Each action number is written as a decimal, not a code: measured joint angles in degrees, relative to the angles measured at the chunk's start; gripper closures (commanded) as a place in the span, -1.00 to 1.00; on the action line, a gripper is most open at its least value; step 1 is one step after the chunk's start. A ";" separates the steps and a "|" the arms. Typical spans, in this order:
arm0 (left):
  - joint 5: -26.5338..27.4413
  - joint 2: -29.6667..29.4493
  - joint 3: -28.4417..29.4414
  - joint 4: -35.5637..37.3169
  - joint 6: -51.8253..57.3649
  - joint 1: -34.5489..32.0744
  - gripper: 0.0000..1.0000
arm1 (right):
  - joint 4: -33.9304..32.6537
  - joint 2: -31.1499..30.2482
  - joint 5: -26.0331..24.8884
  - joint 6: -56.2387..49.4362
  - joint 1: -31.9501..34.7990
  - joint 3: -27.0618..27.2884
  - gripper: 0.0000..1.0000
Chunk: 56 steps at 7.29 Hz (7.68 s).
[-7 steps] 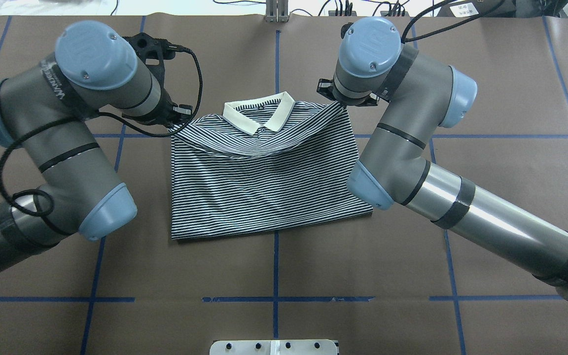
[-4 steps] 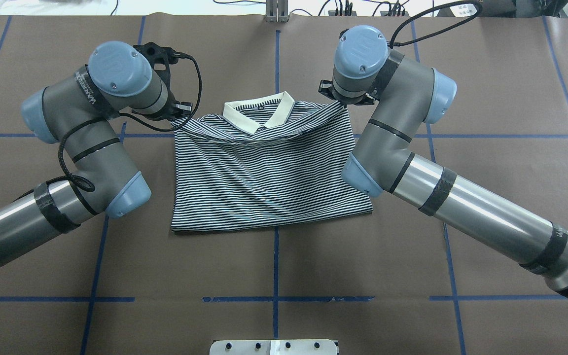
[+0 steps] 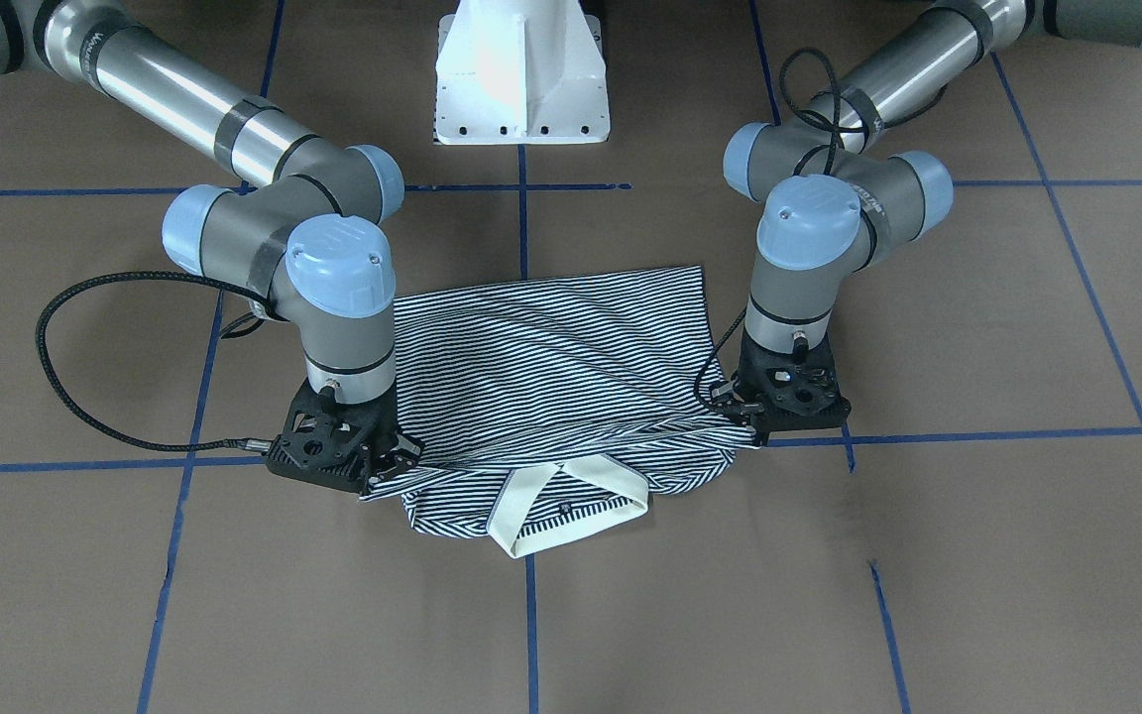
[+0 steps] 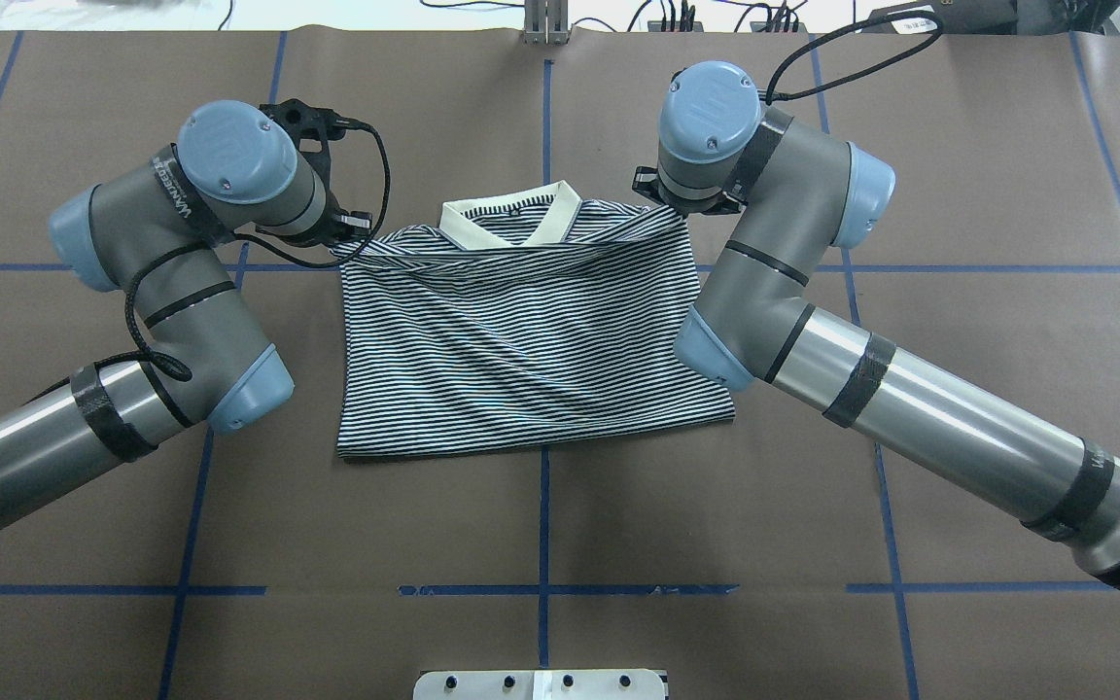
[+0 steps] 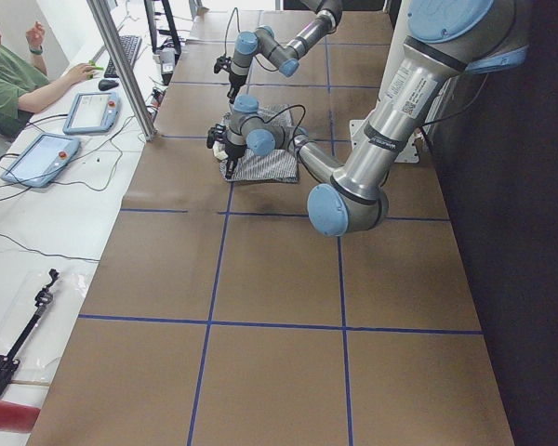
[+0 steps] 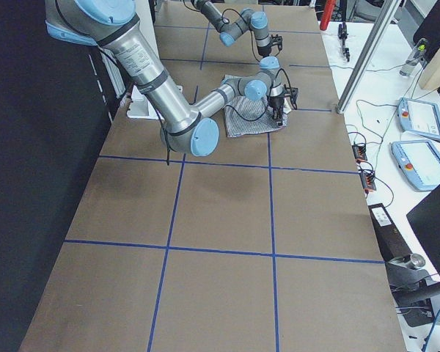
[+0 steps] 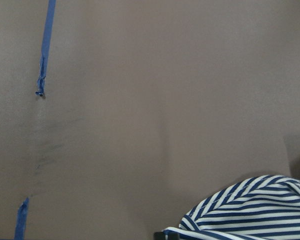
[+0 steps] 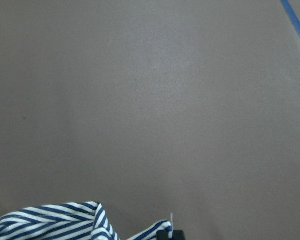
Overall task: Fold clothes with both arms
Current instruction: 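Release the folded hem and raise both grippers off the shirt, then lower the left gripper to the folded shirt's side edge while the right gripper hovers, then grasp the side edge with the left gripper and drag it away from the robot, then move the right gripper down toward the cream collar, then grasp the collar with the right gripper and pull it toward the robot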
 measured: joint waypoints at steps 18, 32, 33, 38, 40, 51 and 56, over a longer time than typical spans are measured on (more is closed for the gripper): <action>5.79 20.43 -22.34 -9.40 -21.00 19.97 0.42 | 7.54 -9.30 8.33 -19.87 5.23 7.27 -1.00; 7.14 2.87 13.90 -23.07 11.74 -6.75 1.00 | 7.46 -9.68 8.07 -19.57 5.32 7.04 -1.00; 7.18 -1.53 21.89 -27.19 13.50 -8.65 1.00 | 7.46 -9.68 8.03 -19.54 5.32 7.02 -1.00; 6.10 -2.33 27.61 -34.62 19.94 -10.74 -1.00 | 7.55 -6.59 6.06 -8.75 2.60 6.10 -0.47; 5.26 -1.76 26.56 -35.35 21.43 -10.87 -1.00 | 7.58 0.98 -0.79 5.46 -1.44 1.42 -0.26; 5.10 -0.77 26.21 -36.39 21.31 -10.91 -1.00 | 20.58 14.41 -12.93 19.86 -8.65 -21.83 1.00; 5.18 -0.70 26.01 -36.98 20.61 -10.86 -1.00 | 17.95 6.91 -12.20 19.32 -8.41 -9.84 1.00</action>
